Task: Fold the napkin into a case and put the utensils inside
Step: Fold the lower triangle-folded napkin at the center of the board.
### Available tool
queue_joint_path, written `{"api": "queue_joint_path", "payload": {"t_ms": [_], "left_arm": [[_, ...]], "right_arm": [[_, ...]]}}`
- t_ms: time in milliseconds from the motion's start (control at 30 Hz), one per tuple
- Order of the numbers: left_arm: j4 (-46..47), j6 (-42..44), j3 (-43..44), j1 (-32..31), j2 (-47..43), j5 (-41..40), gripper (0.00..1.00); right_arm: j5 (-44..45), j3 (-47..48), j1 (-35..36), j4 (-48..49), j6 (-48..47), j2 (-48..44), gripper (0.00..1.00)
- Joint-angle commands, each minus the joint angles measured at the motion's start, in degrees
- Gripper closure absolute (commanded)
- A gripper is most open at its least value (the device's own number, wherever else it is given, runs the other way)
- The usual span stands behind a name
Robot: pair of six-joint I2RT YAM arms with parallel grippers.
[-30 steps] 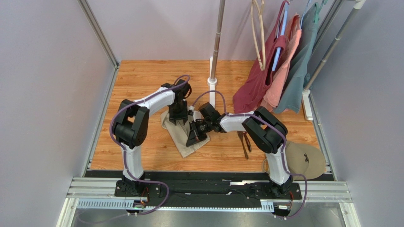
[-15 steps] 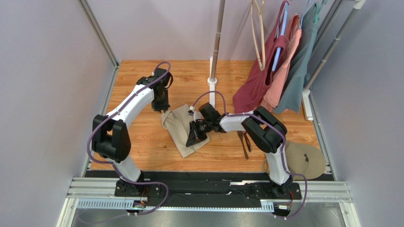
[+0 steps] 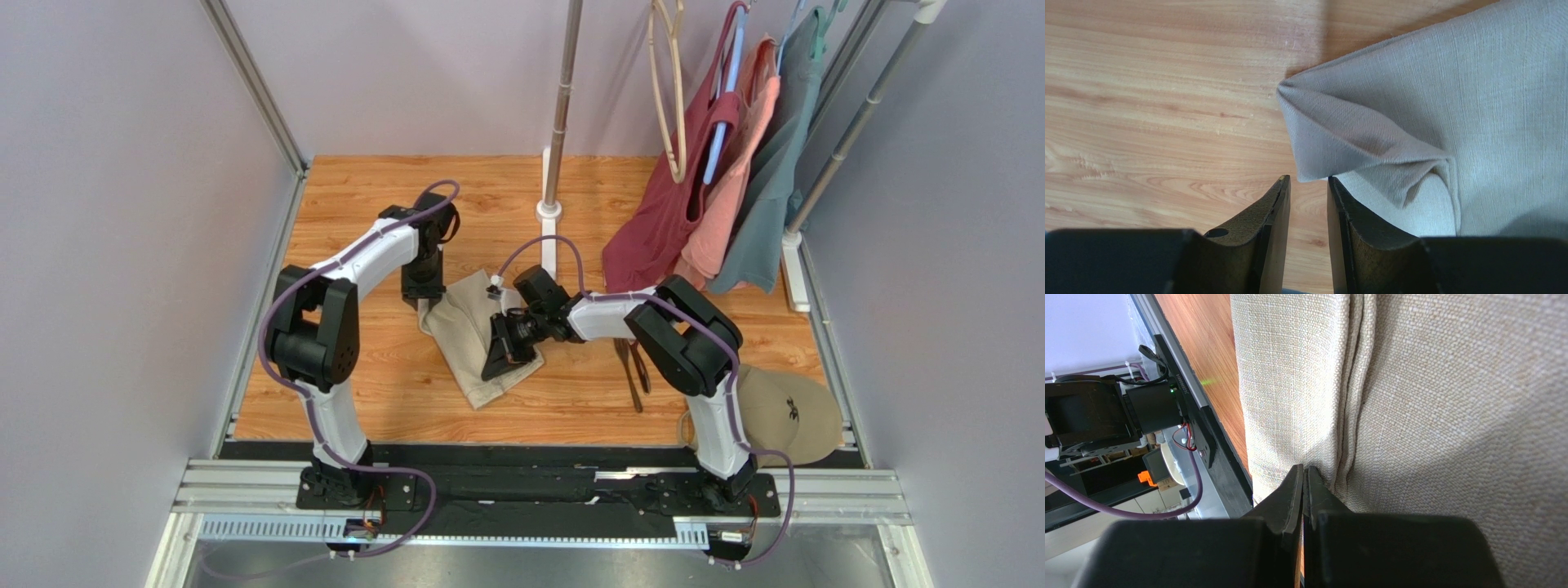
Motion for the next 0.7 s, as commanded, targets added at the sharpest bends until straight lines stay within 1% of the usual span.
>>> {"api": "queue_joint_path", "payload": {"t_ms": [0, 67, 133, 167, 200, 233, 467, 600, 667], "left_arm": [[1.6, 0.9, 3.5, -0.1, 3.5, 1.1, 0.64], [1.8, 0.4, 4.3, -0.1, 4.3, 0.8, 0.69], [1.5, -0.1, 5.6, -0.1, 5.2, 0.4, 0.78], [1.3, -1.0, 5.8, -0.1, 5.3, 0.5, 0.84], [1.7, -1.6, 6.1, -0.1, 5.3, 0.6, 0.97], [1.9, -2.2, 6.4, -0.1, 5.3, 1.1, 1.00], [4.1, -10.5, 8.0, -0.1, 8.7, 6.1, 1.00], [8.3, -13.9, 5.9, 0.0, 9.0, 5.5, 1.00], [10.5, -14.9, 4.0, 0.0, 8.4, 6.4, 1.00]], "right_arm": [[1.0, 1.8, -0.1, -1.2, -0.6, 0.8, 1.00], [0.9, 1.9, -0.2, -1.3, -0.6, 0.9, 1.00], [0.9, 2.0, -0.1, -1.3, -0.6, 0.9, 1.00], [0.9, 2.0, 0.0, -1.2, -0.6, 1.1, 1.00], [0.9, 2.3, 0.0, -1.1, -0.5, 1.6, 1.00], [0.8, 2.5, 0.0, -1.0, -0.4, 1.8, 1.00], [-0.6, 3.9, 0.4, -0.3, 0.8, 2.2, 1.00], [-0.7, 7.3, -1.3, -2.4, 0.7, 1.6, 1.00], [-0.7, 10.0, -2.7, -3.2, 0.7, 1.6, 1.00]]}}
